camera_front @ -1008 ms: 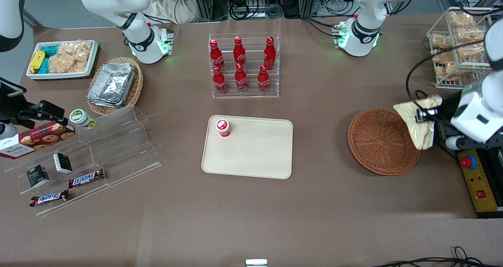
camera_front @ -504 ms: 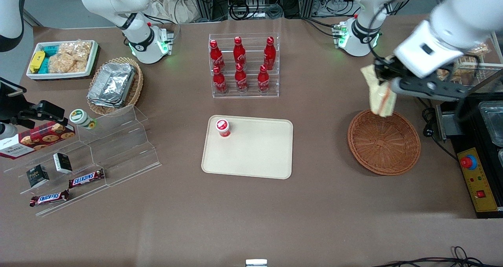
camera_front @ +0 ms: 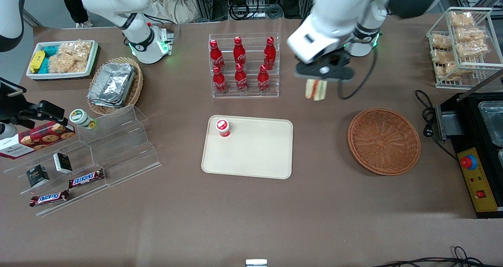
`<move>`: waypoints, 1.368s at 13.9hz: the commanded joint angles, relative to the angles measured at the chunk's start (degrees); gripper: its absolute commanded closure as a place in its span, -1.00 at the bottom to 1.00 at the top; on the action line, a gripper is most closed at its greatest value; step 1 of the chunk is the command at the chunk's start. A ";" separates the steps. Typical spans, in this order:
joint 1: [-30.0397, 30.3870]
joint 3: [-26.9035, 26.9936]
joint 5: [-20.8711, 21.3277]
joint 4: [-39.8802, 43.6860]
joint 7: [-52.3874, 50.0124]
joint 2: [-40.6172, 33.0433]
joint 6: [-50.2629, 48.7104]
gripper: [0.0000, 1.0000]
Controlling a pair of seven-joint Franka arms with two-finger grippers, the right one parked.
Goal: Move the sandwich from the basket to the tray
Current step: 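Carry the sandwich over the cream tray and lower it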
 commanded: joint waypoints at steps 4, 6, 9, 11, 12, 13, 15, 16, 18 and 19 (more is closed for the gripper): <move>-4.05 0.08 10.61 0.98 -5.00 18.75 11.66 0.55; -4.05 0.35 13.06 0.98 -4.73 24.11 16.76 0.55; -4.05 0.44 15.62 0.98 -4.73 31.15 24.49 0.55; -4.05 0.52 16.76 0.99 -4.64 34.49 27.84 0.55; -4.14 1.48 17.90 0.98 -4.90 35.21 28.90 0.55; -4.14 2.01 18.34 0.90 -4.99 35.73 29.26 0.55; -4.23 2.28 18.44 0.90 -5.00 36.35 30.92 0.53; -4.49 2.28 18.52 0.90 -5.00 36.88 31.37 0.48; -4.58 2.37 18.61 0.98 -5.17 36.97 31.46 0.03; -4.58 2.37 18.61 0.98 -5.17 36.88 31.63 -0.56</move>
